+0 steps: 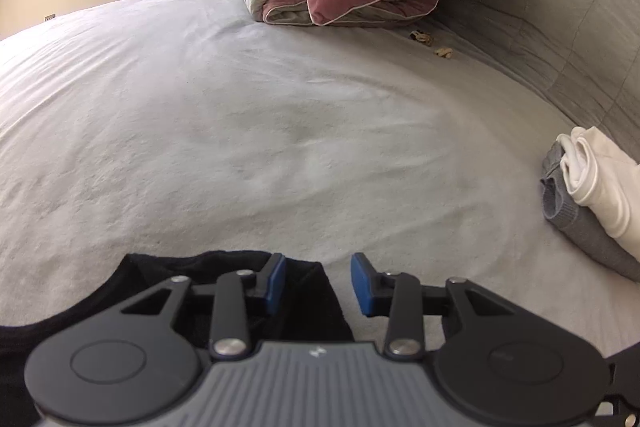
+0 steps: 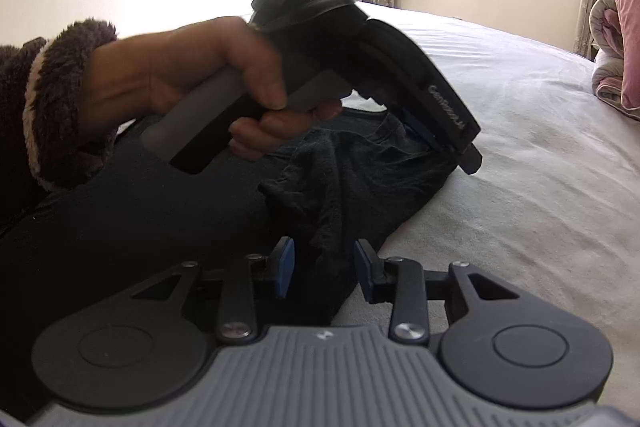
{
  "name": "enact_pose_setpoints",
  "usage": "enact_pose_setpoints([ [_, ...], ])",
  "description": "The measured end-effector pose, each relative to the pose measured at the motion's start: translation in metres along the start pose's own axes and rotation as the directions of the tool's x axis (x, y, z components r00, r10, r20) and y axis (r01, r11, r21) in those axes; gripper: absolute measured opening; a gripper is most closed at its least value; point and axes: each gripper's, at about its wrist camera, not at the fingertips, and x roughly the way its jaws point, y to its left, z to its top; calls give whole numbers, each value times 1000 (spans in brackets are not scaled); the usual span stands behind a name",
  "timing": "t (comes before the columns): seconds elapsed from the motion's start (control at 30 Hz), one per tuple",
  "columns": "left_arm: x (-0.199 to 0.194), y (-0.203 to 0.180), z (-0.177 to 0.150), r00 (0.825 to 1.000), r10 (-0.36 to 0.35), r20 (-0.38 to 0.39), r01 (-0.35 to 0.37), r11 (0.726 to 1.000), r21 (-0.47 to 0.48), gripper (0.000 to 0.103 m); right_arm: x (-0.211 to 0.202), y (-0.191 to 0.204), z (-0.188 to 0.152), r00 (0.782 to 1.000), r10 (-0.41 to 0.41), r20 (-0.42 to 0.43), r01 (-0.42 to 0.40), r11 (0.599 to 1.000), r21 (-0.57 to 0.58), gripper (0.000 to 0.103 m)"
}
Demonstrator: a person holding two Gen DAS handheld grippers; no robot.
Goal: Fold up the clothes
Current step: 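Grasp the folded T-shirt edge with the left gripper and tuck it under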
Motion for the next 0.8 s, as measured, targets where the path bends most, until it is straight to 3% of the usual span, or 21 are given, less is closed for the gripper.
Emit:
enact_pose_setpoints([
  [0.03,3,1,0,1000,1,-1,-1,1000,-12,1,3,1,-1,1000,-10,-23,10,1000,-6,33],
  [0.07,6,2,0,1000,3,-1,-3,1000,-23,1,6,0,-2,999,-14,-30,14,1000,-7,25],
  [0.17,0,6,-2,995,-35,91,41,997,-70,1,3,-5,-2,999,-30,-36,31,999,10,9],
  [0.23,-2,10,-3,986,-66,152,83,991,-108,1,-6,-6,-2,998,-60,-27,60,998,5,9],
  [0.33,8,12,-2,988,-51,146,71,988,-134,2,-11,-9,-3,996,-80,-38,81,997,19,10],
  [0.4,11,15,-3,993,-34,114,51,987,-151,7,-10,-8,-3,995,-88,-56,89,996,11,20],
  [0.47,8,18,-6,994,-22,108,40,985,-168,31,-12,-7,-2,992,-109,-56,110,994,10,37],
  [0.5,1,20,-9,992,-16,126,38,984,-173,36,-16,-7,-1,993,-109,-39,109,994,14,41],
  [0.67,-42,37,-29,986,18,168,21,974,-226,36,-23,-6,8,995,-48,87,44,998,46,42],
  [0.8,-66,45,-53,993,27,118,2,971,-238,36,-12,1,16,993,32,112,-36,999,38,42],
])
